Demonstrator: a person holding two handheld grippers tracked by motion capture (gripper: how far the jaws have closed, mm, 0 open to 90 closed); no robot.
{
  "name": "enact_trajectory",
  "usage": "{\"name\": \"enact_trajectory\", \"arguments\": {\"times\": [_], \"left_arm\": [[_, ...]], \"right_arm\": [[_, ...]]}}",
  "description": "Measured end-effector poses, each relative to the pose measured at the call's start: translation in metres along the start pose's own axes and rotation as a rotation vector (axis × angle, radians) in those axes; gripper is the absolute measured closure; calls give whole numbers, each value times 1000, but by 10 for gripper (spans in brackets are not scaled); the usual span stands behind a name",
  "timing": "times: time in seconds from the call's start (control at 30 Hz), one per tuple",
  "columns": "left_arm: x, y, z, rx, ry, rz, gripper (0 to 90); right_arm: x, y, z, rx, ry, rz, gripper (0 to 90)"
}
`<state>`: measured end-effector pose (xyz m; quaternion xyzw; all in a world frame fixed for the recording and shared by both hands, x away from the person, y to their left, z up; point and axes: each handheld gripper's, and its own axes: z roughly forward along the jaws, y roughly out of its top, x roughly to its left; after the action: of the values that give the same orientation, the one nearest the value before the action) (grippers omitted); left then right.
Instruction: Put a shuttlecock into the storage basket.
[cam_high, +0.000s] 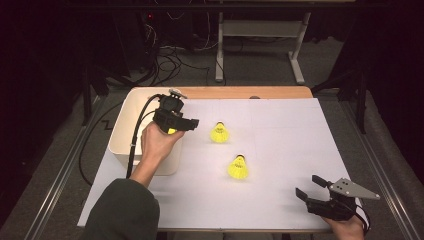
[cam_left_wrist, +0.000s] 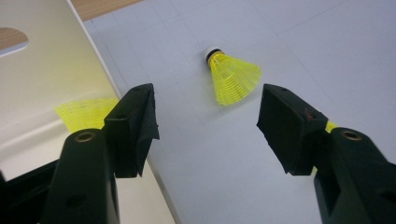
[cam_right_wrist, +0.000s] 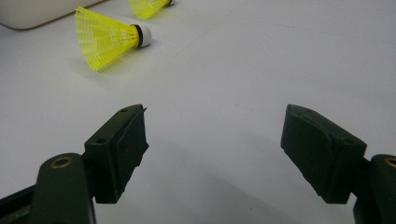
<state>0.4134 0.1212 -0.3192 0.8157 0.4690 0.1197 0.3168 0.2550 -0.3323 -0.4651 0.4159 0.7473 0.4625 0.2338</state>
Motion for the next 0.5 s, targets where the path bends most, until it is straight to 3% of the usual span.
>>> {"name": "enact_trajectory", "arguments": {"times": [0.5], "left_arm": [[-10,-1,6,-5,-10,41,384]], "right_arm": [[-1,0,1,-1,-1,8,227]]}}
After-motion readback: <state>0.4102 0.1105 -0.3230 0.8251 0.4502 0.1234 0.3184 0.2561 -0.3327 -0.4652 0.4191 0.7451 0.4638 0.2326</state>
